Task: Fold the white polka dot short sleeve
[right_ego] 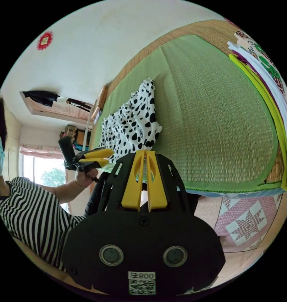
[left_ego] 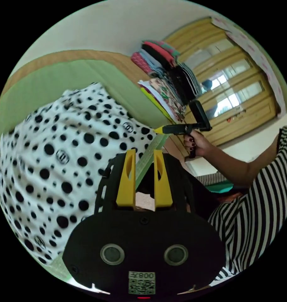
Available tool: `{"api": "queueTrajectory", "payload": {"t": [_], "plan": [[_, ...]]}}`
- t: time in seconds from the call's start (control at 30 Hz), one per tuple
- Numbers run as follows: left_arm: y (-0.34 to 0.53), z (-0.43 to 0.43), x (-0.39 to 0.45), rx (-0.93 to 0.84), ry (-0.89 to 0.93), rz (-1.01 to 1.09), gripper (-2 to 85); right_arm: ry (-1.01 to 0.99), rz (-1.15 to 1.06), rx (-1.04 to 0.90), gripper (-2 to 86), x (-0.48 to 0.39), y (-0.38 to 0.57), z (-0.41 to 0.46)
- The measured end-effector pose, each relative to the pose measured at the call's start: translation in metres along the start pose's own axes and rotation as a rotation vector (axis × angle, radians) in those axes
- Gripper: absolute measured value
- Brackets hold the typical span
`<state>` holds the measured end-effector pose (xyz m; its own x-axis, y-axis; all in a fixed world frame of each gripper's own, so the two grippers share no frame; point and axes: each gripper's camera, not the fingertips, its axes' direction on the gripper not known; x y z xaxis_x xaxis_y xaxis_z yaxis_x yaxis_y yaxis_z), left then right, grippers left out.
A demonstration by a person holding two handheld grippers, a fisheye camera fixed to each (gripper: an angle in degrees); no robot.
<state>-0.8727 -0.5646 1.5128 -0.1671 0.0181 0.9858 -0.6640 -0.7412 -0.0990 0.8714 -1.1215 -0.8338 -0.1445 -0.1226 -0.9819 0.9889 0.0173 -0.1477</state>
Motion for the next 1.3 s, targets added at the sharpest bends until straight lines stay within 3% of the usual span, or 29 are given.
{"api": "queueTrajectory", "payload": {"t": [0.2,0.33,0.47,0.7,1.3], "plan": [[-0.054,0.071,0.061,-0.098,-0.216,0.215,7.2,-0.136,-0.049,-0.001,0.9,-0.014,-0.021,-0.017],[-0.061,0.092,0.076,-0.112,-0.327,0.245,3.3,-0.084,-0.086,-0.016,1.9,-0.022,-0.034,-0.02],[-0.058,0.096,0.073,-0.084,-0.29,0.193,2.5,-0.004,-0.075,0.02,6.3,-0.01,-0.06,-0.027],[-0.056,0.107,0.074,-0.065,-0.259,0.17,2.1,-0.053,-0.072,-0.048,9.5,0.017,-0.165,0.028],[-0.033,0.094,0.047,-0.015,-0.18,0.145,2.1,0.0,-0.111,-0.197,3.3,-0.003,-0.298,0.169]]}}
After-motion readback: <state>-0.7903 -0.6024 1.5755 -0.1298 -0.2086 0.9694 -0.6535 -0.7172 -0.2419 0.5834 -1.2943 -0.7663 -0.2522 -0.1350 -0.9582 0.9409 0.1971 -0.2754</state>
